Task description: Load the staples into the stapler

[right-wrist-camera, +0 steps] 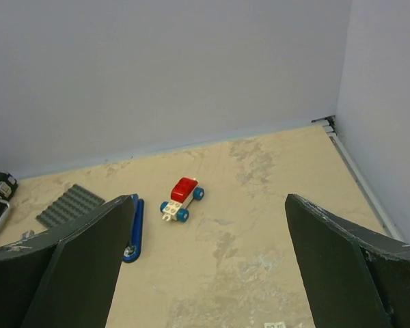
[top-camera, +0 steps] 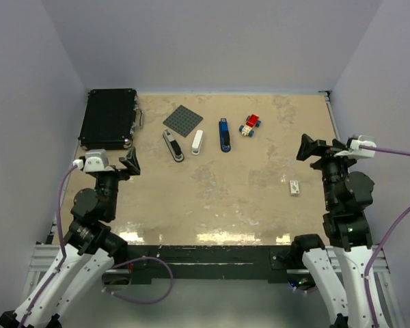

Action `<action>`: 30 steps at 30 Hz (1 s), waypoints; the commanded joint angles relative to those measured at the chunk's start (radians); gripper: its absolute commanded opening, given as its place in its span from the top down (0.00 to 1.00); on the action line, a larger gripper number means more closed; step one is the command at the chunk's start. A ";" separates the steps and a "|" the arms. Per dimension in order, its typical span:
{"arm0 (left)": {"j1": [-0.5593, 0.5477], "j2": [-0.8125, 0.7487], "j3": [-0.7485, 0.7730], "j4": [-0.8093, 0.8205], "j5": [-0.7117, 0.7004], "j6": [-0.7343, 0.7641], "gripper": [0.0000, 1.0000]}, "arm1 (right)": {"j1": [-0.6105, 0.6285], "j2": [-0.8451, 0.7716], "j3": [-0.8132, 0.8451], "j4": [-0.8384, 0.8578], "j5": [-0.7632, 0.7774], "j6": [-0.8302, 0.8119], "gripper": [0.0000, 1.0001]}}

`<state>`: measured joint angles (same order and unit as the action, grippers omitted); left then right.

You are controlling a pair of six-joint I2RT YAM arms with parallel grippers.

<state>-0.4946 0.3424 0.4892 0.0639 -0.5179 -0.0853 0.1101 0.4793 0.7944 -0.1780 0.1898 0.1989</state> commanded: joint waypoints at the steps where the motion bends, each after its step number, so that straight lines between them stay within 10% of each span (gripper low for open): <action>1: -0.007 0.029 -0.008 0.036 0.021 0.016 0.00 | -0.003 -0.007 -0.009 0.057 -0.018 -0.046 0.01; 12: -0.007 0.145 0.034 -0.013 0.036 -0.099 0.00 | -0.004 0.111 0.008 0.051 -0.136 0.003 0.01; 18: -0.005 0.476 0.275 -0.294 -0.027 -0.275 0.00 | -0.004 0.188 0.017 0.057 -0.148 0.016 0.01; 30: -0.007 0.739 0.344 -0.328 0.035 -0.292 0.00 | -0.007 0.602 0.104 -0.237 0.075 0.292 0.01</action>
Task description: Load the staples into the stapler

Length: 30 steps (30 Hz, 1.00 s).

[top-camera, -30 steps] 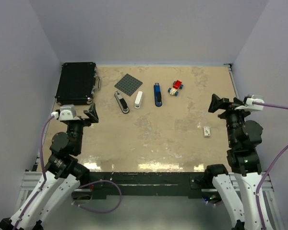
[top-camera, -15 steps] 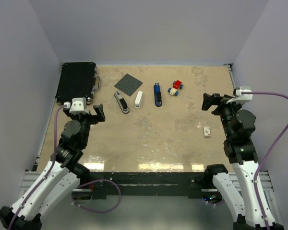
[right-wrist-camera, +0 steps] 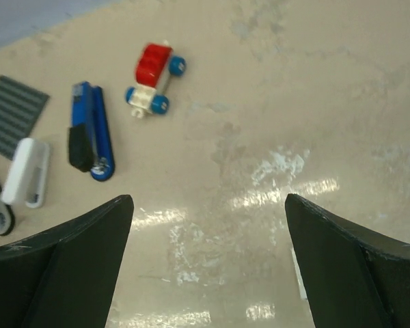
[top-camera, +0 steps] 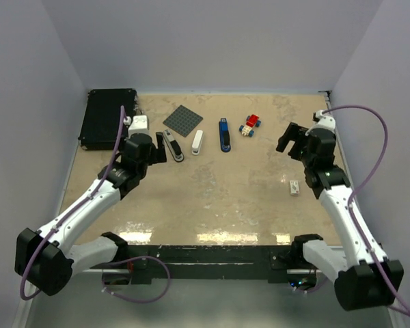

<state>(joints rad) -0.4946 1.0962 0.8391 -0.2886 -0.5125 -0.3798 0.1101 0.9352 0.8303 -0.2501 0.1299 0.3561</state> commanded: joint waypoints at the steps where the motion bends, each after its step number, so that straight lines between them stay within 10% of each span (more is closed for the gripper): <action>1: -0.006 -0.018 -0.017 0.034 0.034 0.010 0.00 | -0.022 0.184 0.076 -0.213 0.148 0.153 0.01; 13: -0.005 -0.071 -0.044 0.078 0.058 0.074 0.00 | -0.165 0.514 0.066 -0.218 0.116 0.173 0.01; 30: -0.007 -0.114 -0.060 0.109 0.124 0.068 0.00 | -0.168 0.496 -0.086 -0.175 -0.032 0.176 0.02</action>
<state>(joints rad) -0.4946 1.0054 0.7868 -0.2333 -0.4232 -0.3214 -0.0601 1.4780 0.7723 -0.4454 0.1387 0.5163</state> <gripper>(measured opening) 0.997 0.986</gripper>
